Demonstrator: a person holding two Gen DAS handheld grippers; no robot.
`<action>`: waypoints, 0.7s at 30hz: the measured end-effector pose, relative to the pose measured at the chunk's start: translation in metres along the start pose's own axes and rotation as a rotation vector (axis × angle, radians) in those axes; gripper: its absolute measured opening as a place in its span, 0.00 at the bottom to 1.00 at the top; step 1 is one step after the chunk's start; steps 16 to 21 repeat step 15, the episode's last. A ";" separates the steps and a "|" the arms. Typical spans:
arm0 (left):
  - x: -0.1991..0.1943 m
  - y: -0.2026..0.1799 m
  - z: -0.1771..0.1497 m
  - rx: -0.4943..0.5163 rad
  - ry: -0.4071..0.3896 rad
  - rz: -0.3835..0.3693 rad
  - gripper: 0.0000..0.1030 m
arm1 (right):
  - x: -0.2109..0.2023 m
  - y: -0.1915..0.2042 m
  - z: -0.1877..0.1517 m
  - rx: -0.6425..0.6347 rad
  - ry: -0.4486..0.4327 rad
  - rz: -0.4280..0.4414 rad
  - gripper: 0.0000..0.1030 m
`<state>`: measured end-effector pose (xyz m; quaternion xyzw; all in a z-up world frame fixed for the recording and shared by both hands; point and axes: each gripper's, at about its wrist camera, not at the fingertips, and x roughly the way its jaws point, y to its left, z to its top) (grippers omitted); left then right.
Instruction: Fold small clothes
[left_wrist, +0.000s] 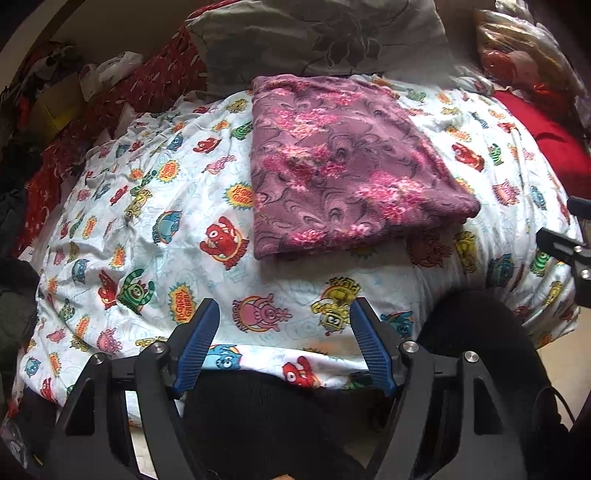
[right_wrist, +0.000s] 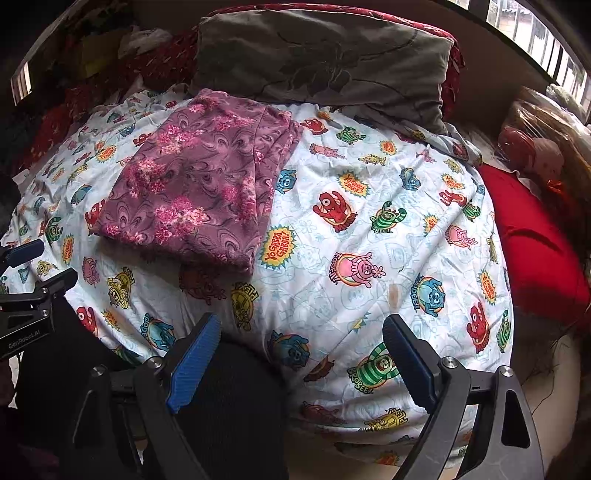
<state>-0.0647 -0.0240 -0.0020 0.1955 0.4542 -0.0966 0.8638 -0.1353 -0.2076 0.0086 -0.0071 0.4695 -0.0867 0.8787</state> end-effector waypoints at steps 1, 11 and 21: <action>-0.001 -0.001 0.000 -0.003 0.000 -0.014 0.71 | 0.000 0.000 0.000 0.001 0.002 0.003 0.88; -0.008 -0.010 0.007 -0.030 0.029 -0.138 0.71 | 0.002 0.001 -0.003 0.017 0.017 0.021 0.88; -0.014 -0.017 0.012 -0.022 0.020 -0.155 0.71 | 0.001 0.001 -0.002 0.023 0.015 0.022 0.88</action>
